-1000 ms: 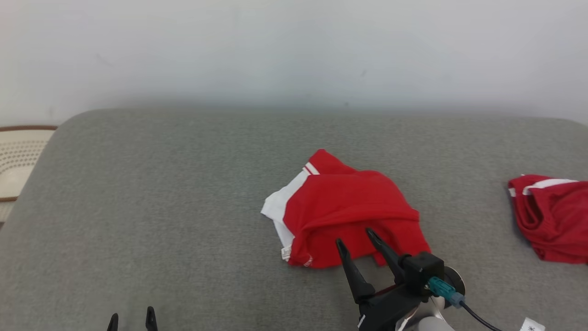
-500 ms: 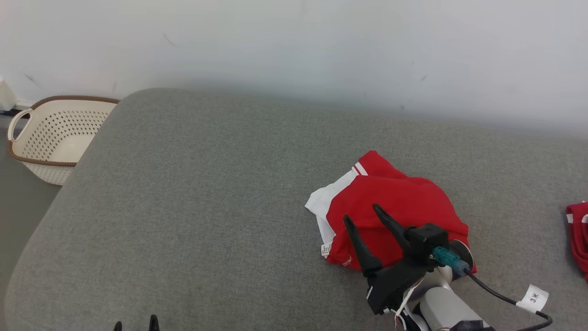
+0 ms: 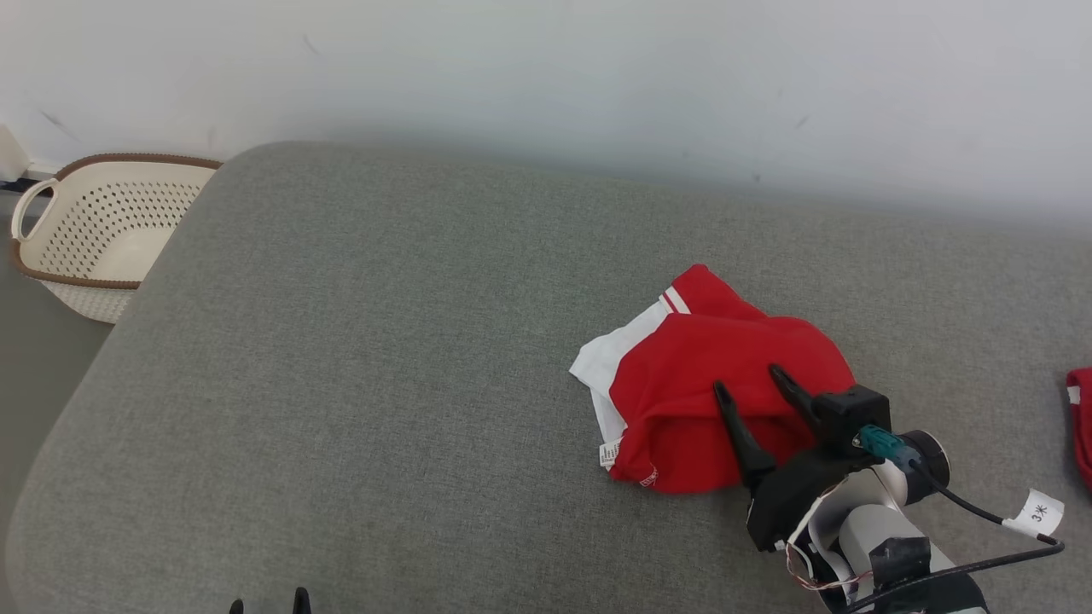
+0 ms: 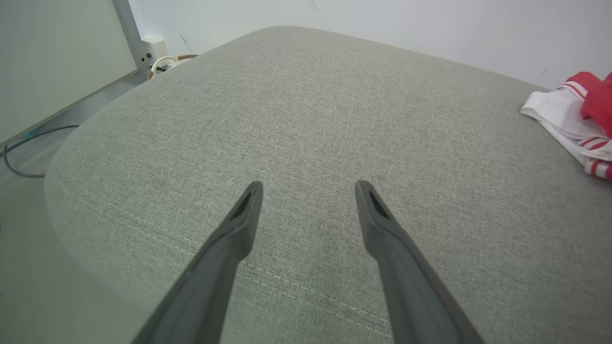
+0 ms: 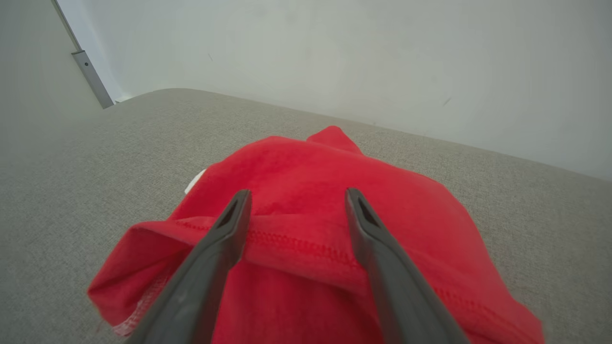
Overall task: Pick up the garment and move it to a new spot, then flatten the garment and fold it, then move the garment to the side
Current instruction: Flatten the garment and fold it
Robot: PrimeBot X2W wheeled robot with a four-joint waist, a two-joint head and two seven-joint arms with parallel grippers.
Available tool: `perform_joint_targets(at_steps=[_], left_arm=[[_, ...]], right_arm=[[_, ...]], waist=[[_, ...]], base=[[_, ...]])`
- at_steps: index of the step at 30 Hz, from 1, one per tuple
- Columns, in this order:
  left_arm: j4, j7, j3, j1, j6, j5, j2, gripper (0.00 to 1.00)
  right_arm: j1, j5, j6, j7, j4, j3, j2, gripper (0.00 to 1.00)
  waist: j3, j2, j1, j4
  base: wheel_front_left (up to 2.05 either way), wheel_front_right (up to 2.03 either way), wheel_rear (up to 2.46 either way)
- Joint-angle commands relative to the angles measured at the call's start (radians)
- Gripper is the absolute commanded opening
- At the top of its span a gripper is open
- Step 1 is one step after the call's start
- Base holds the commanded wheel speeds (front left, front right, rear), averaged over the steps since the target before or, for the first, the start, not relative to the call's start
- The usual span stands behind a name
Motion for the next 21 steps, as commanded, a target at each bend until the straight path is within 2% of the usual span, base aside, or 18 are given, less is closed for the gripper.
perform_joint_targets(at_steps=[1, 15, 16, 17, 18, 20, 21], left_arm=[[0.013, -0.003, -0.003, -0.006, -0.002, 0.002, 0.000, 1.00], [0.027, -0.003, -0.015, -0.035, -0.016, -0.005, 0.000, 1.00], [0.027, -0.003, -0.016, -0.035, -0.016, -0.005, 0.000, 1.00], [0.026, -0.003, -0.016, -0.036, -0.016, -0.007, 0.000, 1.00], [0.026, -0.003, -0.015, -0.036, -0.016, -0.008, 0.000, 1.00], [0.029, -0.003, -0.013, -0.033, -0.017, -0.013, 0.000, 1.00], [0.030, -0.003, -0.012, -0.033, -0.018, -0.015, 0.000, 1.00]], right_arm=[[-0.007, 0.002, -0.001, 0.000, 0.016, 0.010, -0.010, 1.00], [0.001, 0.102, -0.001, 0.000, 0.040, 0.208, -0.089, 1.00], [0.007, 0.109, -0.001, 0.000, 0.041, 0.218, -0.090, 0.96], [0.009, 0.113, -0.001, 0.000, 0.039, 0.225, -0.091, 0.80], [0.013, 0.119, -0.001, 0.000, 0.040, 0.232, -0.092, 0.54], [0.017, 0.131, -0.001, 0.000, 0.051, 0.241, -0.093, 0.29], [0.014, 0.135, -0.001, 0.000, 0.054, 0.244, -0.093, 0.20]], waist=[[0.006, -0.0001, -0.0001, -0.005], [0.028, -0.0001, -0.0001, -0.026], [0.029, -0.0001, -0.0001, -0.028], [0.029, -0.0001, -0.0001, -0.029], [0.030, -0.0001, -0.0001, -0.030], [0.030, -0.0001, -0.0001, -0.032], [0.030, -0.0001, -0.0001, -0.033]], base=[[0.00, 0.00, 0.00], [0.00, 0.00, 0.00], [0.00, 0.00, 0.00], [0.00, 0.00, 0.00], [0.00, 0.00, 0.00], [0.00, 0.00, 0.00], [0.00, 0.00, 0.00]])
